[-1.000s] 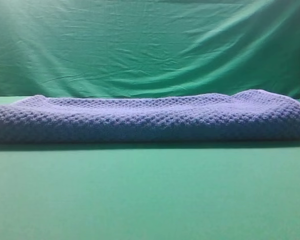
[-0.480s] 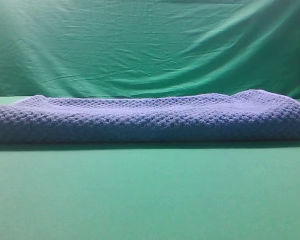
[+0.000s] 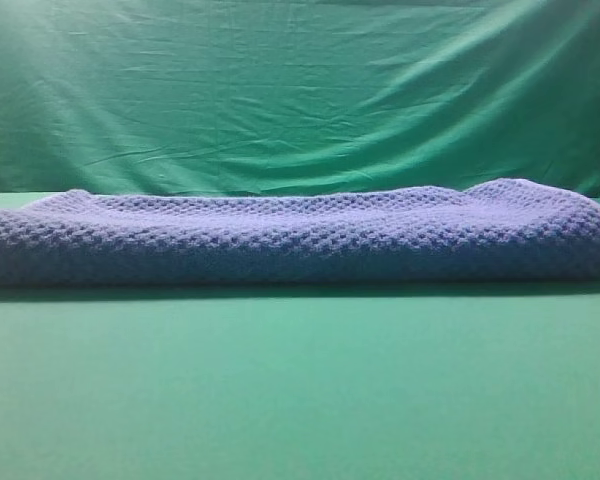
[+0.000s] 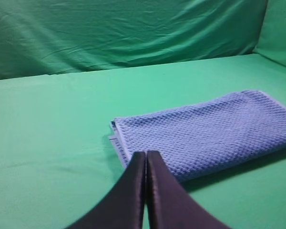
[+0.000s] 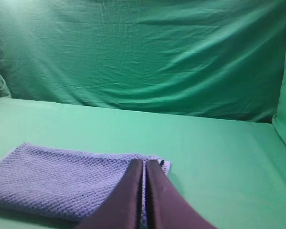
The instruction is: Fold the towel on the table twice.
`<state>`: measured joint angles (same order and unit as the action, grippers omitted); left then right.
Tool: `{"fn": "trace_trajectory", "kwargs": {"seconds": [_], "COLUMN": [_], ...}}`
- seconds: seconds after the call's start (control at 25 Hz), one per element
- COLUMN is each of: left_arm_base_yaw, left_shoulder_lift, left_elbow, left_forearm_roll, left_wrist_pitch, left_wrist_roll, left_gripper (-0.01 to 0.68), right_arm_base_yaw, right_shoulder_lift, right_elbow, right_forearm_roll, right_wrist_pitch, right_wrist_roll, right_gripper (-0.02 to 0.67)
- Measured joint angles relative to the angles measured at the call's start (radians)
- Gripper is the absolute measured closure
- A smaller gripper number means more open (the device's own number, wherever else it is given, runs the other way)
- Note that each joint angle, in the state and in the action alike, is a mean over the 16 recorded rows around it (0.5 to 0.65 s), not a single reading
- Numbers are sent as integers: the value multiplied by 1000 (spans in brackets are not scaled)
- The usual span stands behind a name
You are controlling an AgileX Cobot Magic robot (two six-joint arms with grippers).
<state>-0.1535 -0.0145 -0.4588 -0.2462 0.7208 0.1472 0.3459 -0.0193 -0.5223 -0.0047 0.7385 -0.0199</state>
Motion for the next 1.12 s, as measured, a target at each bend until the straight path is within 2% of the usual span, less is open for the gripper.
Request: {"fn": "trace_trajectory", "kwargs": {"seconds": [0.32,0.6,0.84,1.12], "left_arm_base_yaw": [0,0,0,0], "left_shoulder_lift": [0,0,0,0], "left_elbow": [109,258,335,354], "left_forearm_roll": [79,79,28,-43], "left_wrist_pitch": [-142,-266,-298,-298], "left_wrist_roll": [-2,-2,-2,-3], "left_gripper": [673,673,673,673], "right_arm_base_yaw": [0,0,0,0], "right_shoulder_lift": [0,0,0,0], "right_elbow": [172,301,357,378], "right_forearm_roll": [-4,-5,-5,-6], "right_wrist_pitch": [-126,-175,-176,-172], "right_wrist_roll": [0,0,0,0], "right_gripper": [649,649,649,649]}}
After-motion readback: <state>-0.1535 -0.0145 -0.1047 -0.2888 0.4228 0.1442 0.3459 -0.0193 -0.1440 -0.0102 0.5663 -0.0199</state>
